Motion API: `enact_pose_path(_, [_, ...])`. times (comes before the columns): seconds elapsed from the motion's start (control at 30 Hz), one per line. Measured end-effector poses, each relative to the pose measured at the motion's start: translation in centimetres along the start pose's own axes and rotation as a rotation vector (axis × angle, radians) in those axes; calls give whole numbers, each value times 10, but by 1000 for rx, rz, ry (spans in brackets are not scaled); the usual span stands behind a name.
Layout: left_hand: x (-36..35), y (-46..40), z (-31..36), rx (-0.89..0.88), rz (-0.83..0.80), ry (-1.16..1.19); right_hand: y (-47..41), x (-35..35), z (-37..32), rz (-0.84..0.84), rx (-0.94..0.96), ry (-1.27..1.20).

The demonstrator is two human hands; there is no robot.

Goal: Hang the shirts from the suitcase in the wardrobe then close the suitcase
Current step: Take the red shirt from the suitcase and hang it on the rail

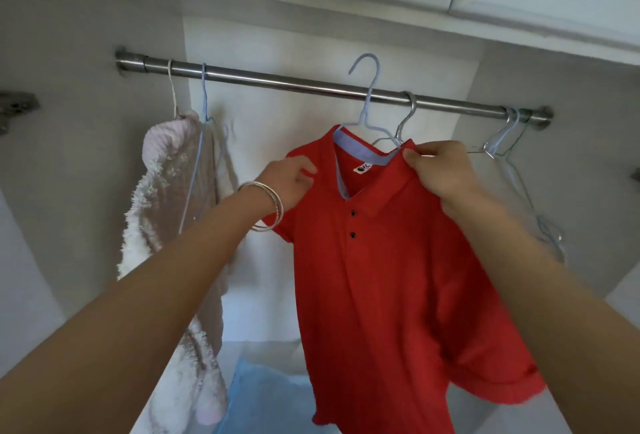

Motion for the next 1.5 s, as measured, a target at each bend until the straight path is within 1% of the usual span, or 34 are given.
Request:
enact_pose_path(0.07, [-5, -1, 7, 57, -44, 82, -3, -19, -13, -34, -156, -147])
enact_pose_path(0.1, [-8, -3, 9, 74, -71, 125, -5, -28, -18, -43, -209, -176])
enact_pose_path(0.17, [-14, -3, 12, 99, -118, 211, -8, -46, -24, -87, -251, -157])
enact_pose_path(0.23, [-19, -8, 10, 115, -155, 259, -13, -68, -27, -121, -248, -150])
enact_pose_path(0.33, [-30, -12, 6, 145, -195, 310, -16, -93, -22, -139, -266, -203])
enact_pose_path(0.47, [-41, -14, -1, 177, -231, 354, -13, -110, -13, -170, -274, -225])
enact_pose_path(0.7, [-49, -19, -13, 198, -258, 302, 1, -122, -4, -315, -178, -103])
enact_pose_path(0.83, [-45, -21, -12, 147, -223, 235, 7, -113, -11, -374, -123, -67])
enact_pose_path(0.93, [-40, -20, -9, 167, -98, 218, 12, -104, -16, -392, -95, -37])
enact_pose_path(1.0, [-35, -19, -3, 139, -22, 194, 12, -96, -16, -375, -57, 14])
enact_pose_path(1.1, [-27, -19, 13, 76, 17, 183, 9, -84, -17, -360, -15, 4])
enact_pose_path(1.2, [-24, -18, 37, 41, -27, 188, 6, -62, -16, -351, 6, 3])
enact_pose_path(1.37, [-51, -10, 84, -25, -157, 275, 8, -5, 10, -300, -36, 14])
enact_pose_path(1.4, [-61, -7, 93, -48, -195, 290, 12, 9, 18, -282, -57, 24])
enact_pose_path(1.5, [-97, 12, 132, -120, -350, 339, 28, 56, 51, -159, -152, 60])
Point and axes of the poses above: each hand's wrist, its own y-axis away from the middle knuckle, its own x-axis out of the back of the hand, z = x × y, the point moved 2 cm from there along -y, towards the middle knuckle, and after that the axes turned 9 degrees about z, right-handed, at the moved point
